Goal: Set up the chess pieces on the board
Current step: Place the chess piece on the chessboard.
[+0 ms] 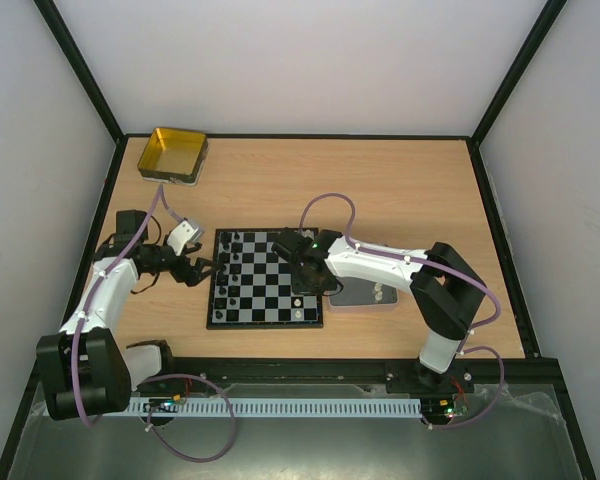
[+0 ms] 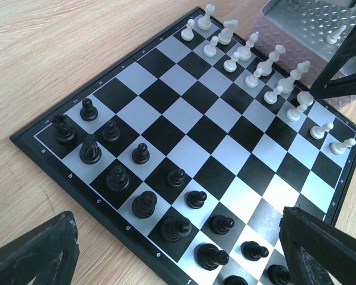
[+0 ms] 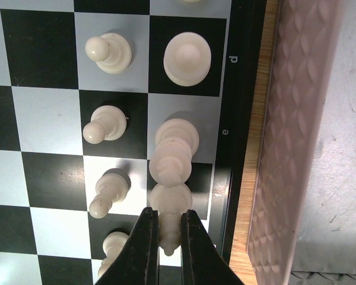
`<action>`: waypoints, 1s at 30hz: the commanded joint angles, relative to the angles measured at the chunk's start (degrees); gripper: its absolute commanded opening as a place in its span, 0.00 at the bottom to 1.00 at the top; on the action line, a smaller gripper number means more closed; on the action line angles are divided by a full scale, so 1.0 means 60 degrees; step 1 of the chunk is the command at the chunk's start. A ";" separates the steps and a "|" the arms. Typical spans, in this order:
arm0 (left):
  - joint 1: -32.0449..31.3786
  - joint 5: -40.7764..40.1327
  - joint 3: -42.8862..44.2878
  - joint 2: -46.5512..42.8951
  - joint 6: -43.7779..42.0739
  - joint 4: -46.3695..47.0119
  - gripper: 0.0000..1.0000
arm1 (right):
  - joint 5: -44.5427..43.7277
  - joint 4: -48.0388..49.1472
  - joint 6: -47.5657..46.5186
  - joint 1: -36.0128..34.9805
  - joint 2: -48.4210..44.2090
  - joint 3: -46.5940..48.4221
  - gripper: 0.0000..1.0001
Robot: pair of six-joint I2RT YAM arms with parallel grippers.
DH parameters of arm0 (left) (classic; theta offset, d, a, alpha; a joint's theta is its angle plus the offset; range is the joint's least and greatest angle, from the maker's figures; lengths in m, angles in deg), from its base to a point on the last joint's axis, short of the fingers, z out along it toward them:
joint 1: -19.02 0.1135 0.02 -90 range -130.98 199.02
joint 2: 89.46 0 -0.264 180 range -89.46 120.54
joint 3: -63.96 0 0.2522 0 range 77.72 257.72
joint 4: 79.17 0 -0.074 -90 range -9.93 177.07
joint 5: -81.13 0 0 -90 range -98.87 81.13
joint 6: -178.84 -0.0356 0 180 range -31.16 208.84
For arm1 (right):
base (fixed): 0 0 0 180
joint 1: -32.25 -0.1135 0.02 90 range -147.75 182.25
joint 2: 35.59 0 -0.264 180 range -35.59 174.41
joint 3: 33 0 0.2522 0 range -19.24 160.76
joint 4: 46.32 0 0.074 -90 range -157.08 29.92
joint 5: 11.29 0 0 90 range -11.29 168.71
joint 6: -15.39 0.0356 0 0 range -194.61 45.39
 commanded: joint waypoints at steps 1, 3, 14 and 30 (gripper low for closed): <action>-0.0027 0.0270 -0.0027 -0.0023 -0.0080 -0.0140 0.92 | -0.0167 0.0030 -0.0060 -0.0027 0.0156 -0.0117 0.02; -0.0022 0.0281 -0.0029 -0.0032 -0.0087 -0.0156 0.92 | -0.0134 0.0056 -0.0061 -0.0028 0.0170 -0.0113 0.02; -0.0027 0.0279 -0.0024 -0.0017 -0.0101 -0.0165 0.92 | -0.0185 0.0036 -0.0075 -0.0030 0.0224 -0.0113 0.07; -0.0030 0.0297 -0.0043 -0.0039 -0.0102 -0.0172 0.92 | -0.0372 -0.0065 0.0055 -0.0023 0.0059 -0.0294 0.07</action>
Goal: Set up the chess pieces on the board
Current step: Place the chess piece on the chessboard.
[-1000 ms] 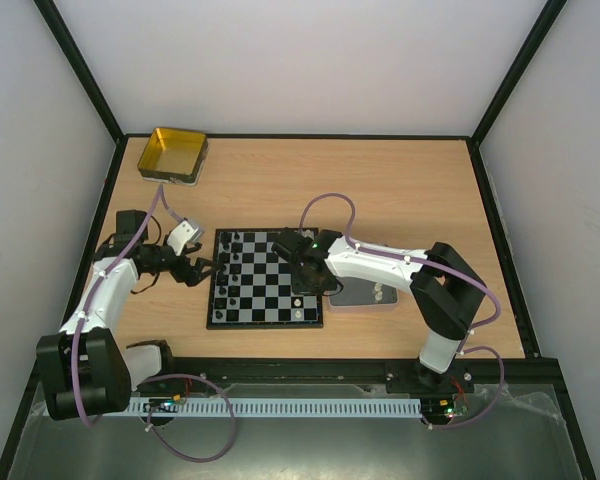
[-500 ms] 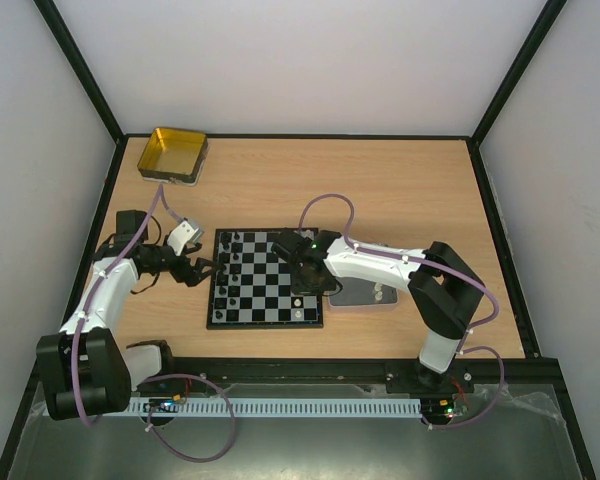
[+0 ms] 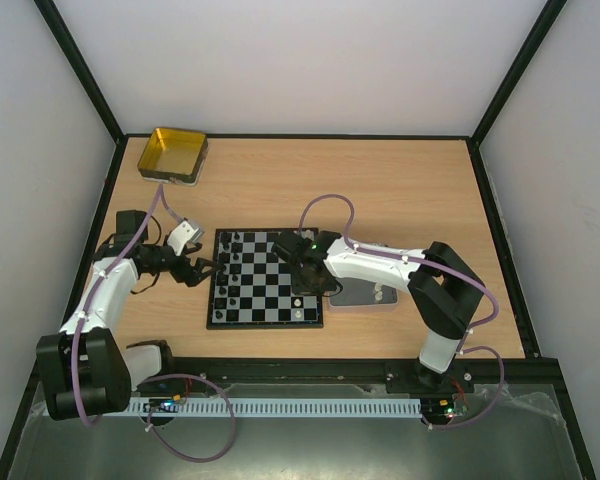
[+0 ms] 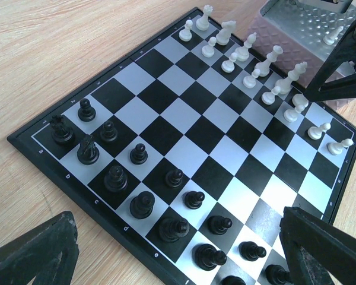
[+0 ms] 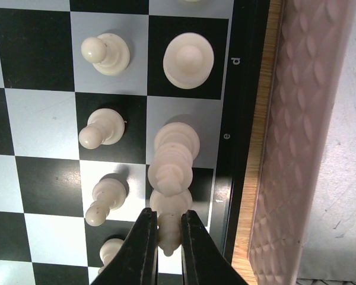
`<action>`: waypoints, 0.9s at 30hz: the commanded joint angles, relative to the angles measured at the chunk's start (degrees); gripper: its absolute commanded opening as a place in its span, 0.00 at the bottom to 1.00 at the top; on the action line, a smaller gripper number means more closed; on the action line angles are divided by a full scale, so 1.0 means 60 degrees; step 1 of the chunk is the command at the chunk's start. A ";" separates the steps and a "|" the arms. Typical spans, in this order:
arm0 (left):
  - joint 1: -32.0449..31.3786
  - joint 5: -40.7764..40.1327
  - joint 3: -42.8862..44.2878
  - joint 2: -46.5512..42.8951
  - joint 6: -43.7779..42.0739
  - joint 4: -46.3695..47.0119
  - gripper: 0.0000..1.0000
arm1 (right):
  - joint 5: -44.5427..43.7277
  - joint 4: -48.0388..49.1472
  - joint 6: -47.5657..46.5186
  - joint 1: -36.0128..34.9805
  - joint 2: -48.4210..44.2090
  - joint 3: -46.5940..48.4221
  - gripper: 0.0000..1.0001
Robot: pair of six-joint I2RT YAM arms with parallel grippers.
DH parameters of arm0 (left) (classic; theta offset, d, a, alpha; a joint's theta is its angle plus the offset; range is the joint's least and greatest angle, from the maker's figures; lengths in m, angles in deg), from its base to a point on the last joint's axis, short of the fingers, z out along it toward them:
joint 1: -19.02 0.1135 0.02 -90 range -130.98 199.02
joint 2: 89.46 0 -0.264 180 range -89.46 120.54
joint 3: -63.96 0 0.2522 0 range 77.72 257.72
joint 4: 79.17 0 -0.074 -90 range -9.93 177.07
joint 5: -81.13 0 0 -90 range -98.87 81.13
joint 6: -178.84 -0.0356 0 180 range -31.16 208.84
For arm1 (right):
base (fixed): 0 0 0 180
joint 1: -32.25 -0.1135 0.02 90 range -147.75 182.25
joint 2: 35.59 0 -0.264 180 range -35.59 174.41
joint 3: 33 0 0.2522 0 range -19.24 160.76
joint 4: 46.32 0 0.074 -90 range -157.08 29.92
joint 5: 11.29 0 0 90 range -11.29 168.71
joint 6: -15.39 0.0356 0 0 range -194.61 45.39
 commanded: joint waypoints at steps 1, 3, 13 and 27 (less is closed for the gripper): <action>-0.0031 0.0239 -0.0043 -0.0025 -0.0107 -0.0135 0.92 | -0.0370 -0.0215 0.0090 -0.0024 -0.0053 -0.0206 0.07; -0.0024 0.0232 -0.0043 -0.0032 -0.0104 -0.0133 0.92 | -0.0397 -0.0234 0.0114 -0.0034 -0.0070 -0.0206 0.07; -0.0032 0.0266 -0.0005 -0.0002 -0.0101 -0.0138 0.92 | -0.0437 -0.0347 0.0127 -0.0030 -0.0114 -0.0198 0.08; -0.0048 0.0295 0.0008 0.0012 -0.0108 -0.0149 0.92 | -0.0460 -0.0404 0.0094 -0.0029 -0.0132 -0.0178 0.13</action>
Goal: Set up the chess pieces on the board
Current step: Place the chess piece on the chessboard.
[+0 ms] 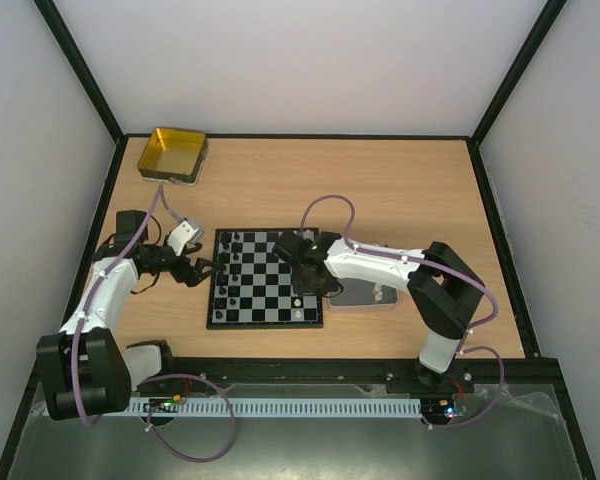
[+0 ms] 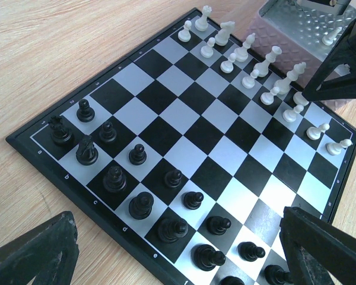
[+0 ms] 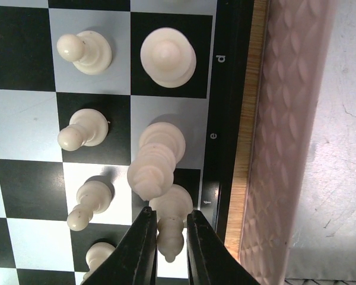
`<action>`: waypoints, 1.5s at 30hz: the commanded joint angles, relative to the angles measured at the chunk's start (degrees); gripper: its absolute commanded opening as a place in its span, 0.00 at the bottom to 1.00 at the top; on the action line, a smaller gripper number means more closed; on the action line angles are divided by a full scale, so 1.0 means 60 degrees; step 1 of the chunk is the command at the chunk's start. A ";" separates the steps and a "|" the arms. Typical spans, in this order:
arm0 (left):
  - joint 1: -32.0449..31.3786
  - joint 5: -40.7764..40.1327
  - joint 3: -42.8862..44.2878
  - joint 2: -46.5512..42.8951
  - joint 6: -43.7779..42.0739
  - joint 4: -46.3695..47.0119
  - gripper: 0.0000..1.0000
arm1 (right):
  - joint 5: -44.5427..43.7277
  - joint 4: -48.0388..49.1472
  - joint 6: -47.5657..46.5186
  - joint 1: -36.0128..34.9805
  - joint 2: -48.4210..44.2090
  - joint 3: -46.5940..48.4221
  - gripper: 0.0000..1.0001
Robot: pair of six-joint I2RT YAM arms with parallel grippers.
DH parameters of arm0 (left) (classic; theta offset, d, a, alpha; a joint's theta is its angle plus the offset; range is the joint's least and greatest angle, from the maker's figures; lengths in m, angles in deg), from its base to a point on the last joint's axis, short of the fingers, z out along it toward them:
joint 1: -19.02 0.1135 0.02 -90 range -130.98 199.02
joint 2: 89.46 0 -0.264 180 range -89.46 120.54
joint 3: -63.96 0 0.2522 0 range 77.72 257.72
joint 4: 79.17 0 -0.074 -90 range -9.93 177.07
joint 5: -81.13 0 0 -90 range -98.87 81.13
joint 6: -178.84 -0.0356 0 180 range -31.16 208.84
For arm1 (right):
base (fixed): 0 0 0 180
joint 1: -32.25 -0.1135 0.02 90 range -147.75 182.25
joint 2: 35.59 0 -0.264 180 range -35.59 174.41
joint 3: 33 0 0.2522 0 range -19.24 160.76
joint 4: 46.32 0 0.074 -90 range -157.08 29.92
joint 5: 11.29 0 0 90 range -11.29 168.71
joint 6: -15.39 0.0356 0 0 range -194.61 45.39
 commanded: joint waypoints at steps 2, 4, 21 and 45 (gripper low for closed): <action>-0.0046 0.0262 0.0006 0.0012 -0.0104 -0.0136 0.92 | -0.0297 -0.0360 0.0040 -0.0027 -0.0128 -0.0070 0.14; -0.0061 0.0261 0.0008 0.0027 -0.0108 -0.0120 0.92 | -0.0289 -0.0344 0.0017 -0.0032 -0.0111 -0.0045 0.14; -0.0089 0.0192 -0.0014 0.0042 -0.0068 -0.0088 0.92 | 0.0039 -0.0146 -0.0031 -0.0031 -0.0188 -0.0057 0.06; -0.0097 0.0177 -0.0071 0.0126 -0.0094 -0.0037 0.92 | 0.0228 -0.0037 -0.0046 -0.0037 -0.0233 -0.0023 0.26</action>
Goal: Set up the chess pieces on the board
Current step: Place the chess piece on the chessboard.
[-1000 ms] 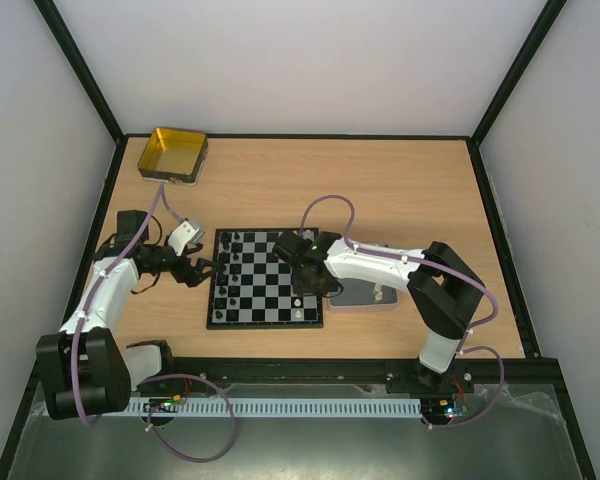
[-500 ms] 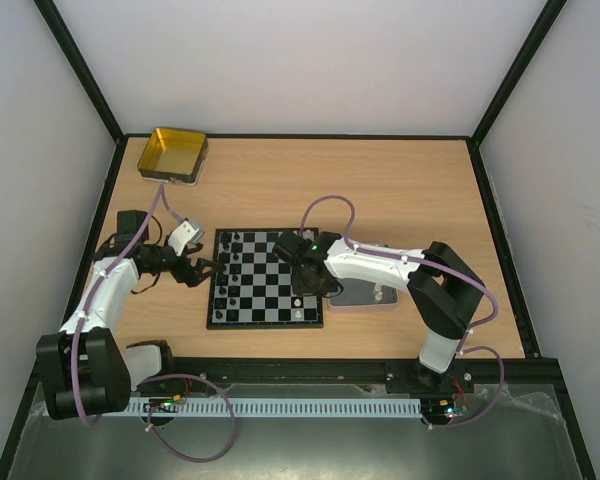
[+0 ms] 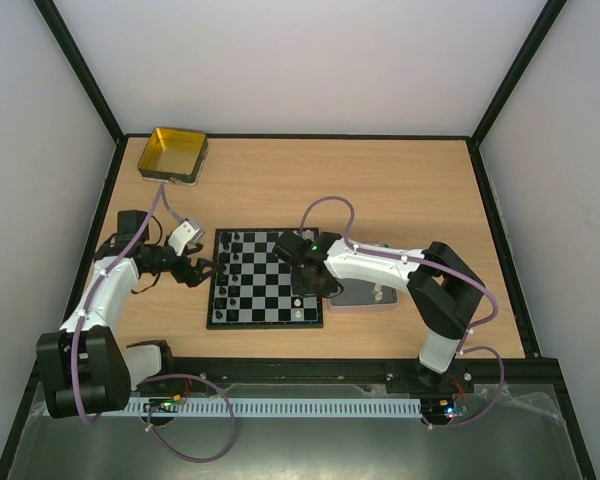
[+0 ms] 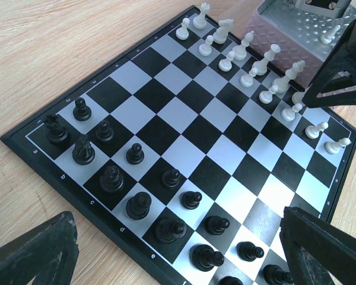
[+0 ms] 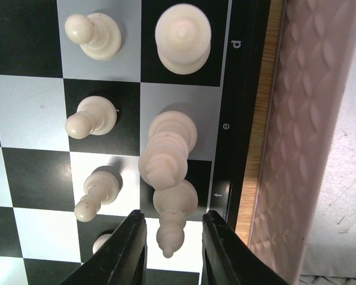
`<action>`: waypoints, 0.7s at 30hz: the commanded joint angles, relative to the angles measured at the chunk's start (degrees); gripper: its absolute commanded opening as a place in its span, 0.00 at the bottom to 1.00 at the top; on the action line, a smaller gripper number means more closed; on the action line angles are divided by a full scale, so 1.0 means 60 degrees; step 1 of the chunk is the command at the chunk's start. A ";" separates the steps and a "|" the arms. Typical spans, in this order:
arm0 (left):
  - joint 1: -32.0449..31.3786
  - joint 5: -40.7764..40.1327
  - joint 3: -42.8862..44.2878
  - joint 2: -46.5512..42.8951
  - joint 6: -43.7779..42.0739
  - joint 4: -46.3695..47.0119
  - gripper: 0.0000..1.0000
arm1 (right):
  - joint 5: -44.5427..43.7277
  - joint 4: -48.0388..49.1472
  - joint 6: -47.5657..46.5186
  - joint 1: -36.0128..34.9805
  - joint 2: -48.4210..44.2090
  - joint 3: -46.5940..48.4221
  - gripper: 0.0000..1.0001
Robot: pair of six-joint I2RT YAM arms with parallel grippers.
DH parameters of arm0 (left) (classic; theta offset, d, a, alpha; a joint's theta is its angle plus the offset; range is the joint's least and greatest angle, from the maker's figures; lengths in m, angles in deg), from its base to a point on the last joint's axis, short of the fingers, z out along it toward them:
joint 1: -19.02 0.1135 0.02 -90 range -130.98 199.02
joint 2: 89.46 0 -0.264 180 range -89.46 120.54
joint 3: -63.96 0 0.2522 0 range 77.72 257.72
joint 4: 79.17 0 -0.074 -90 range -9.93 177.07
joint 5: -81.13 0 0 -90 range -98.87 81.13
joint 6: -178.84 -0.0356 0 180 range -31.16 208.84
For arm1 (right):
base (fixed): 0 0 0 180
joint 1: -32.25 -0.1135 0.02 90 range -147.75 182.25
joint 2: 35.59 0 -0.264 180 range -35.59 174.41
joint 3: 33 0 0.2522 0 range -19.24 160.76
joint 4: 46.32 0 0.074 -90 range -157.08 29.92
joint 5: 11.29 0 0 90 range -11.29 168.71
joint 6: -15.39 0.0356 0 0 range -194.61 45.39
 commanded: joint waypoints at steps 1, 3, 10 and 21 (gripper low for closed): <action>-0.0032 0.0179 -0.0066 0.0045 -0.0077 -0.0032 0.92 | -0.0090 -0.0100 0.0024 -0.0035 -0.0252 0.0034 0.24; -0.0031 0.0181 -0.0053 0.0055 -0.0086 -0.0032 0.92 | -0.0061 -0.0089 0.0031 -0.0028 -0.0263 0.0026 0.22; -0.0031 0.0181 -0.0071 0.0046 -0.0089 -0.0040 0.92 | 0.0011 -0.0044 0.0054 -0.0029 -0.0246 0.0043 0.14; -0.0032 0.0192 -0.0057 0.0047 -0.0097 -0.0032 0.92 | 0.0115 -0.0003 0.0002 -0.0038 -0.0191 0.0030 0.13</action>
